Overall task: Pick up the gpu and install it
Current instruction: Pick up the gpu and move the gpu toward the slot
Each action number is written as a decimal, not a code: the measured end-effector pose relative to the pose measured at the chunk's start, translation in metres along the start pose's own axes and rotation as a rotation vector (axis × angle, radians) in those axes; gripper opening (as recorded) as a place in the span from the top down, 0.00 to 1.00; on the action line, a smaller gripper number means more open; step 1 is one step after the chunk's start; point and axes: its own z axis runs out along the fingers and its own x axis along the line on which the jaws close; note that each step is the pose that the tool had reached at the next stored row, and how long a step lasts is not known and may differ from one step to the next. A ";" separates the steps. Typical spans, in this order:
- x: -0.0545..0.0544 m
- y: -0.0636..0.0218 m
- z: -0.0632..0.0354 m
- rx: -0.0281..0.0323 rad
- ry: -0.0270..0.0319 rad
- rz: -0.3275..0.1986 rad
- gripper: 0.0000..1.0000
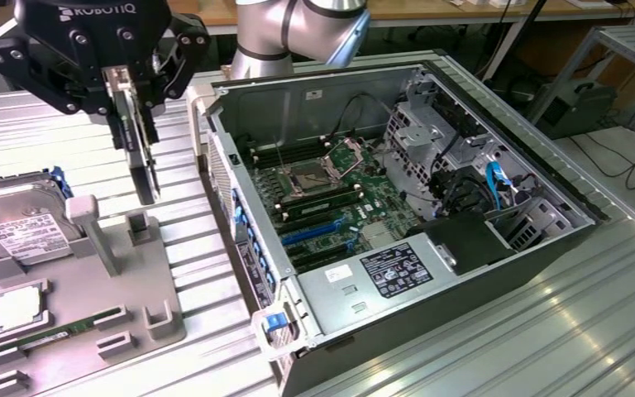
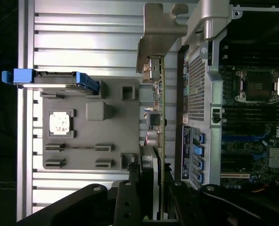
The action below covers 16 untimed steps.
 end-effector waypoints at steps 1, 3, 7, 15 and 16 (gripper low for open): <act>-0.001 0.0000 0.0000 0.0000 0.0001 0.000 0.72; -0.004 -0.0001 0.0001 -0.0001 -0.0001 0.000 0.72; -0.009 -0.0002 0.0001 0.0000 0.0001 0.000 0.72; -0.058 -0.0013 0.0009 0.0000 0.0001 0.000 0.72; -0.060 -0.0014 0.0010 0.0001 0.0001 0.000 0.72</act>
